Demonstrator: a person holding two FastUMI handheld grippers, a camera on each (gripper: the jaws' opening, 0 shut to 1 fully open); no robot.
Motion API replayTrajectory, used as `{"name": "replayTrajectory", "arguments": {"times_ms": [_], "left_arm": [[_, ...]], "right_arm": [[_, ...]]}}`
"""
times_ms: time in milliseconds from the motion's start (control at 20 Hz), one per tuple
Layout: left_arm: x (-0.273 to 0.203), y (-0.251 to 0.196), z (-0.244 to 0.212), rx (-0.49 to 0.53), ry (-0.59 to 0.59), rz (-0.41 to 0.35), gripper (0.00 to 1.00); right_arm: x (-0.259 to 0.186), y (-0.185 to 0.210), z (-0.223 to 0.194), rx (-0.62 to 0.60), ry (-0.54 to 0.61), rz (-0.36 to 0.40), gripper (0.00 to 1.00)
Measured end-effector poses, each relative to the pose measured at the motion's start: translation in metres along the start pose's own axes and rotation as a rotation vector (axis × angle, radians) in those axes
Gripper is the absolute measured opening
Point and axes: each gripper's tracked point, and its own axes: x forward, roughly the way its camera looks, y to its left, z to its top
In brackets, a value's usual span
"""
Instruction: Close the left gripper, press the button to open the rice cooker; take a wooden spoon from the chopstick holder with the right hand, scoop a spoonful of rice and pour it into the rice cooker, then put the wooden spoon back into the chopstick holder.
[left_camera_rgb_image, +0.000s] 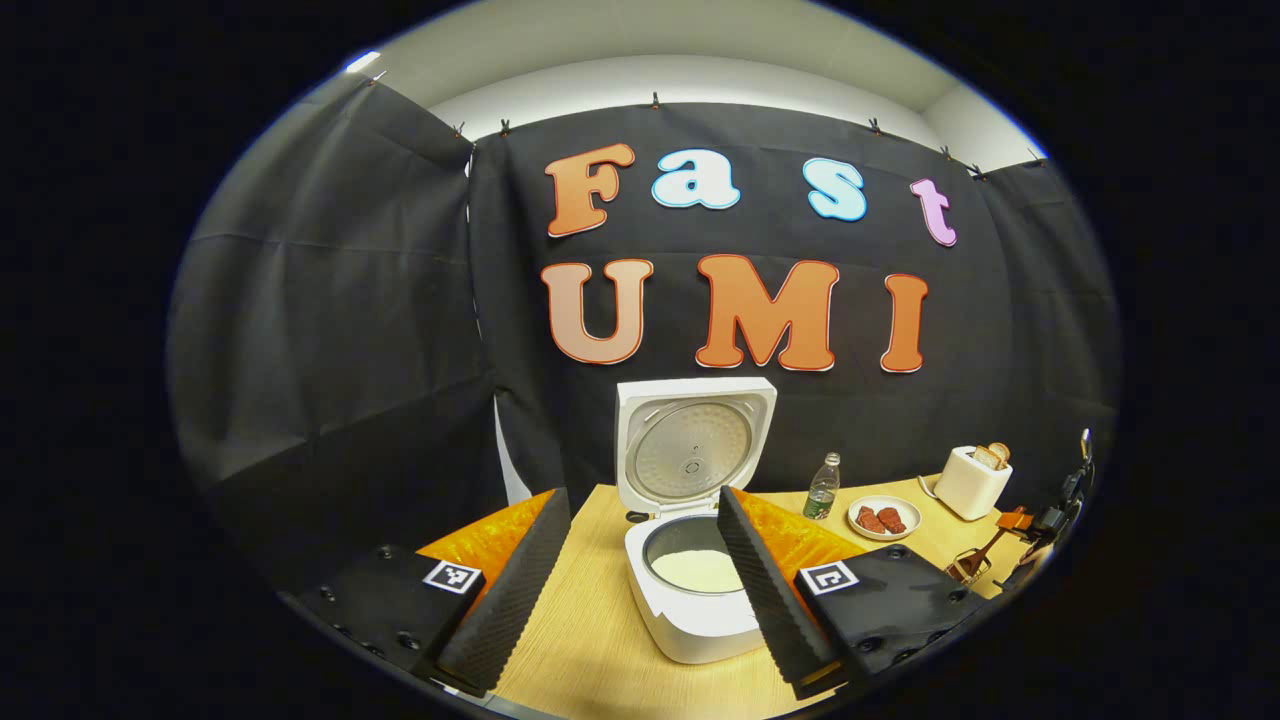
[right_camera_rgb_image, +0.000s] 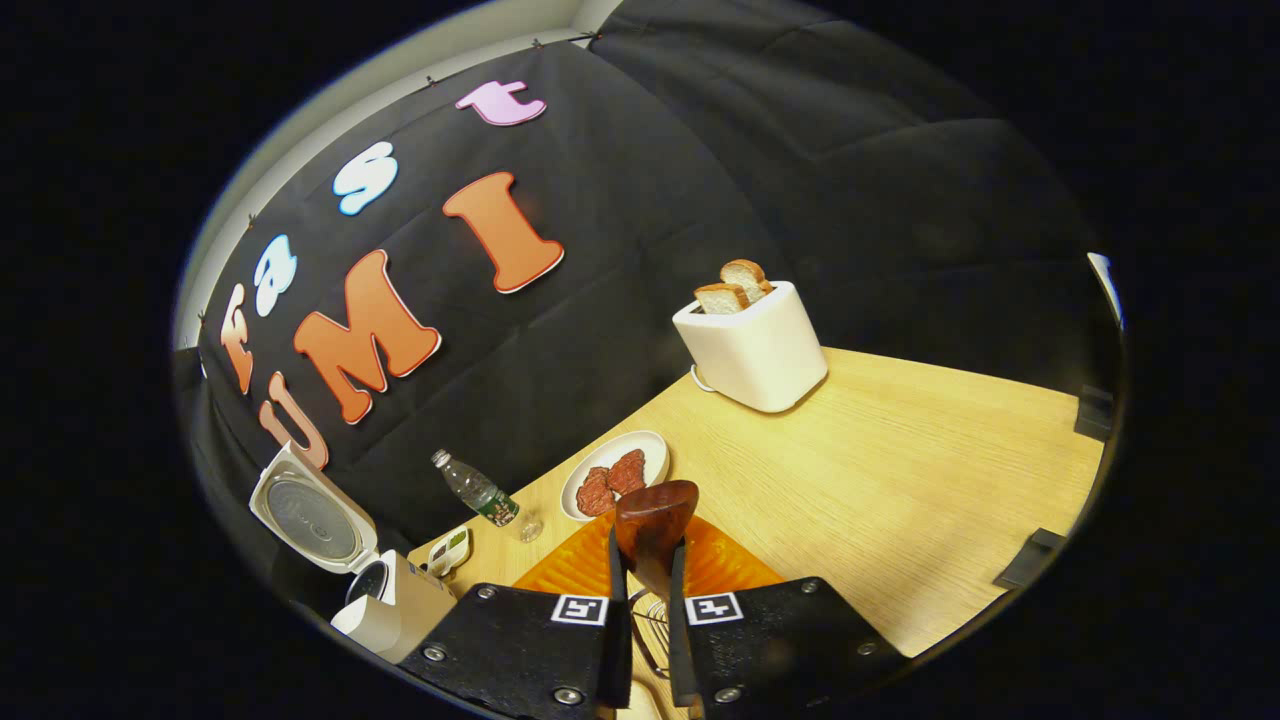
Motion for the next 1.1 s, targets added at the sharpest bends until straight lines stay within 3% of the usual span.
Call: {"name": "replayTrajectory", "arguments": {"times_ms": [250, 400, 500, 600, 750, 950, 1100], "left_arm": [[0.0, -0.001, -0.003, -0.011, 0.002, 0.008, 1.0], [0.003, -0.008, -0.003, -0.018, 0.005, 0.0, 1.0], [0.009, -0.012, 0.0, -0.027, 0.009, -0.004, 1.0], [0.014, -0.021, 0.009, -0.057, 0.005, -0.021, 1.0], [0.027, -0.031, 0.032, -0.072, -0.021, -0.032, 1.0], [0.067, -0.039, 0.075, -0.066, -0.044, -0.024, 1.0], [0.111, -0.047, 0.112, -0.048, -0.067, -0.04, 1.0]], "right_arm": [[-0.002, -0.011, 0.003, 0.074, 0.019, -0.016, 0.2], [-0.006, -0.024, 0.003, 0.081, 0.051, -0.086, 0.31], [-0.018, -0.021, 0.008, 0.047, 0.076, -0.091, 0.71], [-0.026, -0.02, 0.021, -0.014, 0.064, -0.112, 0.91], [-0.043, -0.017, 0.05, -0.147, 0.012, -0.149, 0.95], [-0.065, 0.006, 0.077, -0.322, -0.026, -0.125, 0.95], [-0.077, 0.022, 0.089, -0.37, -0.041, -0.09, 0.95]]}}
